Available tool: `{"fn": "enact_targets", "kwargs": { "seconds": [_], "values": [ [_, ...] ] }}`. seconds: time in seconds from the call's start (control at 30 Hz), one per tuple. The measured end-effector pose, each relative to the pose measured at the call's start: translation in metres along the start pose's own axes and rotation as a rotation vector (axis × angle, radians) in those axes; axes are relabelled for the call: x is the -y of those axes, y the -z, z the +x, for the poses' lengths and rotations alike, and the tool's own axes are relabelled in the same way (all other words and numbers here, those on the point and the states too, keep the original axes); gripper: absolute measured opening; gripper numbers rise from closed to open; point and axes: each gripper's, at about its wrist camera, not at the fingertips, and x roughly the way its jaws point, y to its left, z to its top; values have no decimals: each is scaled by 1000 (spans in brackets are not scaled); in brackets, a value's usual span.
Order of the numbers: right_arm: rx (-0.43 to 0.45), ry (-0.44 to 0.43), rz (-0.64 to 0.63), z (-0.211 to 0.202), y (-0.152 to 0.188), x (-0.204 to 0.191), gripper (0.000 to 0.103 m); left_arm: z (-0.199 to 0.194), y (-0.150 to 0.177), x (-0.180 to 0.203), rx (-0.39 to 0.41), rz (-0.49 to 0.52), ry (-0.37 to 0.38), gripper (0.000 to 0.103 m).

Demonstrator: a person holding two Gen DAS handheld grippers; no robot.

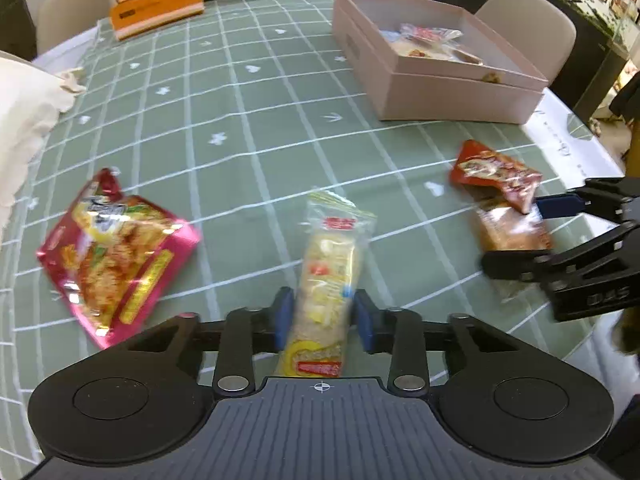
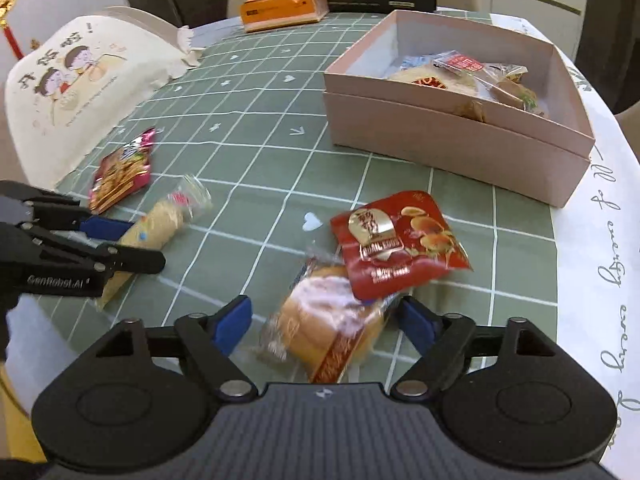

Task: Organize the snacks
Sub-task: 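Grasp the yellow bread stick with the left tool while the right tool grasps the pastry bag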

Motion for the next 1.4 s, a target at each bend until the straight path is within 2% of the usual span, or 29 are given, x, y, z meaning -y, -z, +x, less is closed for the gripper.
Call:
{"fn": "enact_targets", "kwargs": {
  "seconds": [0.1, 0.23, 0.3, 0.33, 0.47, 0.57, 0.67, 0.8, 0.87, 1.0, 1.13, 1.2, 1.27, 1.33, 1.4],
  "values": [
    [3, 6, -8, 1, 0, 3, 85, 2, -2, 13, 6, -28, 59, 34],
    [4, 30, 9, -7, 8, 16, 83, 6, -2, 33, 33, -23, 73, 34],
    [9, 39, 17, -15, 14, 21, 67, 7, -1, 40, 38, -17, 87, 34],
    [10, 44, 18, -19, 17, 23, 52, 8, -1, 43, 40, -8, 98, 35],
    [7, 92, 12, -35, 24, 26, 50, 9, -2, 45, 22, 16, 118, 36],
    [4, 88, 12, -51, 28, 29, 50, 9, -6, 44, -14, 6, 140, 34],
    [22, 102, 3, -71, 29, 30, 50, 5, -3, 47, -28, -16, 191, 32],
    [93, 154, 28, -103, 24, 38, 50, -23, -13, 53, 74, -27, 224, 32],
    [143, 174, 64, -121, 22, 44, 50, -51, -35, 51, 171, -44, 256, 32],
    [241, 208, 122, -152, 20, 56, 50, -99, -99, 54, 355, -27, 276, 32],
    [283, 228, 178, -165, 18, 63, 50, -102, -165, 62, 417, -28, 307, 33],
    [291, 223, 173, -166, 16, 63, 50, -89, -193, 61, 420, -81, 333, 33],
    [285, 242, 156, -163, 13, 62, 50, -87, -201, 56, 472, -144, 344, 33],
    [286, 261, 139, -164, 14, 61, 50, -91, -191, 52, 503, -159, 352, 33],
    [280, 255, 145, -163, 16, 65, 50, -90, -175, 44, 476, -151, 352, 33]
  ]
}}
